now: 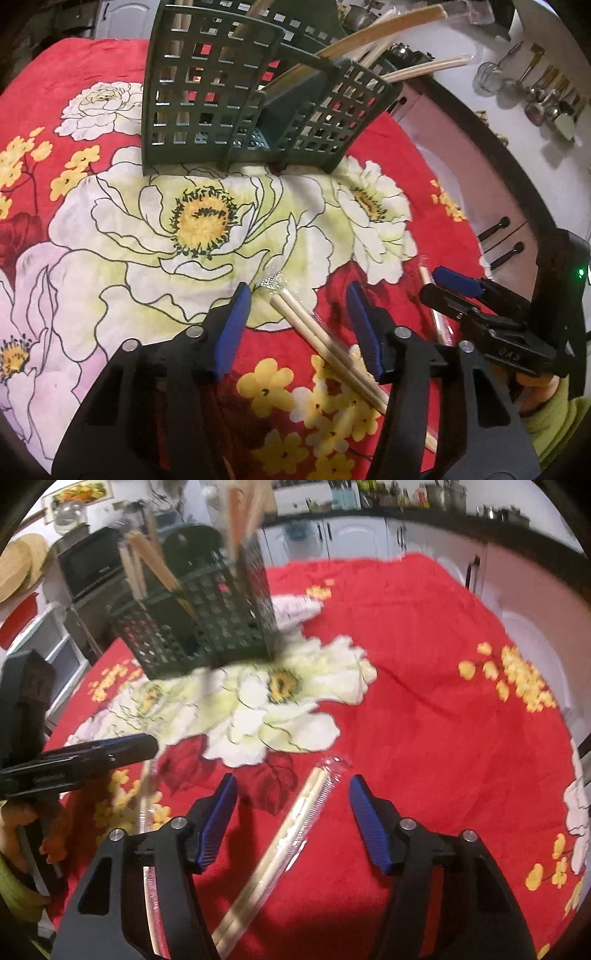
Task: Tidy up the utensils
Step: 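Close the left tool on a wrapped chopstick while the right tool grasps another, then lift the left tool's chopstick above the green holder while the right tool carries its own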
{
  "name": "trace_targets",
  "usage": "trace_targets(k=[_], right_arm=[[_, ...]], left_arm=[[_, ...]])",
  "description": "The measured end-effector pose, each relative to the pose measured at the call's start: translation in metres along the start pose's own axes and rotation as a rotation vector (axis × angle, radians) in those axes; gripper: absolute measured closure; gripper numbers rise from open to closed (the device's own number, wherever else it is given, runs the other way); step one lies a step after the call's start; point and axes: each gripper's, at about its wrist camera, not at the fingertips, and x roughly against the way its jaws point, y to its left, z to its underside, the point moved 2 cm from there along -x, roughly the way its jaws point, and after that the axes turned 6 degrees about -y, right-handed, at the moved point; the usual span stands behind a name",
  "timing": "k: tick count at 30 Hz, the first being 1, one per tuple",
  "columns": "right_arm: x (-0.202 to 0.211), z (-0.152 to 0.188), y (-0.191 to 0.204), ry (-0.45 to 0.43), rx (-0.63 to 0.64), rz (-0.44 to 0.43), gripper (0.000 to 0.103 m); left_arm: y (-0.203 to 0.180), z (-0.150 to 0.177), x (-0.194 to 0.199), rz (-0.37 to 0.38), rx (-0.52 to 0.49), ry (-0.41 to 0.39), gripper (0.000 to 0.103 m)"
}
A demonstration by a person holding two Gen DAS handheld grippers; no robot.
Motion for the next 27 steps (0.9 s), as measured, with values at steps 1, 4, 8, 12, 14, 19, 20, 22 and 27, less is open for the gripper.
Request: trace_targets(k=[1, 4, 8, 12, 14, 19, 20, 22, 27], right_arm=[[-0.002, 0.0, -0.001, 0.01, -0.003, 0.002, 0.047], [-0.004, 0.0, -0.002, 0.014, -0.006, 0.011, 0.055], [-0.004, 0.001, -0.006, 0.008, -0.013, 0.041, 0.076], [0.0, 0.0, -0.018, -0.003, -0.069, 0.021, 0.091], [0.002, -0.001, -0.02, -0.01, -0.082, 0.014, 0.093], [0.014, -0.006, -0.02, -0.055, -0.084, 0.016, 0.096], [0.016, -0.007, -0.02, -0.066, -0.083, 0.014, 0.096], [0.023, -0.01, -0.02, -0.091, -0.078, 0.015, 0.097], [0.043, -0.018, -0.02, -0.159, -0.062, 0.009, 0.097]], left_arm=[[0.0, 0.0, 0.0, -0.015, -0.007, -0.002, 0.064], [-0.001, 0.001, -0.002, -0.055, -0.04, -0.007, 0.073], [-0.001, 0.001, -0.004, -0.076, -0.071, -0.01, 0.081], [-0.001, 0.002, -0.005, -0.082, -0.103, -0.014, 0.085], [-0.001, 0.001, -0.005, -0.076, -0.102, -0.013, 0.087], [0.006, 0.002, 0.0, -0.033, -0.074, -0.018, 0.09], [0.008, 0.001, 0.001, -0.022, -0.067, -0.018, 0.091], [0.01, 0.0, 0.002, -0.005, -0.054, -0.015, 0.092], [0.006, -0.004, 0.011, 0.037, -0.042, -0.023, 0.095]])
